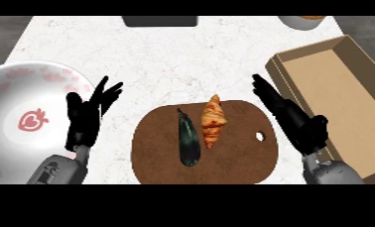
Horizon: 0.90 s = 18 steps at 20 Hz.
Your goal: Pick the croissant from the cutting board and place it in the cardboard box
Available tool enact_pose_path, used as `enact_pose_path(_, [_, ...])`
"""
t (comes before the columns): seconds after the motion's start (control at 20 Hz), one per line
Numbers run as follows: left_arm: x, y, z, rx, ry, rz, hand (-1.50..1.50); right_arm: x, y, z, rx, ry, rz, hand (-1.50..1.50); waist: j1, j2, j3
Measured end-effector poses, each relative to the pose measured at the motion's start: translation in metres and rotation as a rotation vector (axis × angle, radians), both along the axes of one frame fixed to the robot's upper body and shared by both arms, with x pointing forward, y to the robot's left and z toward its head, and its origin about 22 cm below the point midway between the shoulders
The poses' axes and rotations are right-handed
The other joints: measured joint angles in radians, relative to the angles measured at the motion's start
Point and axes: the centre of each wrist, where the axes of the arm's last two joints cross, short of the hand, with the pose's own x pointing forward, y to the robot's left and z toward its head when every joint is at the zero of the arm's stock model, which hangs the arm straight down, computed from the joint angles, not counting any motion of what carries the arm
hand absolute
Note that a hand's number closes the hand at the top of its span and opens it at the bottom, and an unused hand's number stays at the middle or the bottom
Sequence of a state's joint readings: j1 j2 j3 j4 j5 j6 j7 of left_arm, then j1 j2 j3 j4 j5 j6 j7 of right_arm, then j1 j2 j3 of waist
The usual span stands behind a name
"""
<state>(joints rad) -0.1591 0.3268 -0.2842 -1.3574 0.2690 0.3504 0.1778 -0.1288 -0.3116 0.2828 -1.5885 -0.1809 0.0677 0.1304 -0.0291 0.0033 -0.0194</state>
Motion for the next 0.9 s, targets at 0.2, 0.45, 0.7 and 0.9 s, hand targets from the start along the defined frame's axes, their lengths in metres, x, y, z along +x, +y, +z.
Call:
enact_pose_path(0.2, [0.003, 0.007, 0.013, -0.025, -0.076, 0.027, 0.00, -0.004, -0.022, 0.017, -0.078, -0.114, -0.264, 1.50, -0.004, -0.014, 0.010])
enact_pose_path(0.45, [0.007, 0.017, 0.033, -0.050, -0.184, 0.074, 0.00, -0.010, -0.081, 0.027, -0.412, -0.210, -0.644, -1.50, -0.029, -0.028, 0.004])
enact_pose_path(0.7, [0.002, 0.016, 0.044, -0.089, -0.241, 0.060, 0.00, -0.030, -0.076, 0.032, -0.636, -0.369, -0.832, -1.50, -0.008, -0.022, 0.011])
enact_pose_path(0.9, [0.001, 0.022, 0.053, -0.106, -0.265, 0.045, 0.00, -0.043, -0.048, 0.046, -0.796, -0.384, -0.778, -1.50, 0.010, -0.017, 0.012])
